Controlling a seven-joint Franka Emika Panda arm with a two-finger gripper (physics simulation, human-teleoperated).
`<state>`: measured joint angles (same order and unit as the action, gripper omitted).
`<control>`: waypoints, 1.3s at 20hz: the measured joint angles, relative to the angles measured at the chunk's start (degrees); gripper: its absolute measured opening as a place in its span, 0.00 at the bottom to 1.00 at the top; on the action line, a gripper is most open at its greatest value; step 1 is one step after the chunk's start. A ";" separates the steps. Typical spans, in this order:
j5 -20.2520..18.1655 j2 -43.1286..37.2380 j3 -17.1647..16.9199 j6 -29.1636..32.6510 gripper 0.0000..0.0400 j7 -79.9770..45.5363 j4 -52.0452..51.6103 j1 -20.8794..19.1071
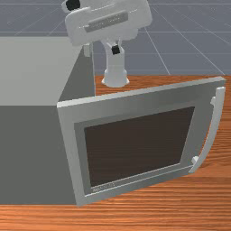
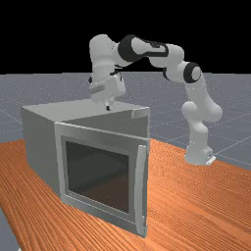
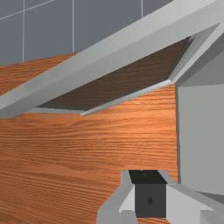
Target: Close the microwave
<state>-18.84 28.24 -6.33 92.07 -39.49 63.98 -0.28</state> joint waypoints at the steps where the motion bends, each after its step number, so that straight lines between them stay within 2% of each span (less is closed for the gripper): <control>1: 0.08 2.55 0.25 -2.11 0.00 -1.19 -5.01 0.13; 3: 0.04 4.66 0.50 -3.02 0.00 -3.54 -10.42 0.84; 5: 0.09 5.04 0.60 -0.27 0.00 -4.85 -12.49 1.82; 12: 2.84 7.76 -0.86 18.44 0.00 -8.88 -13.09 6.69; 16: 3.68 9.81 -1.34 31.99 0.00 -9.09 -7.33 9.00; 18: 5.13 10.90 -1.55 36.25 0.00 -9.06 -4.78 11.13; 22: 6.56 12.61 -1.42 38.96 0.00 -9.94 -2.89 14.17; 26: 7.13 9.19 -1.92 39.34 0.00 -9.78 3.03 14.19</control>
<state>-11.71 37.43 -8.25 131.42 -49.26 67.00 13.92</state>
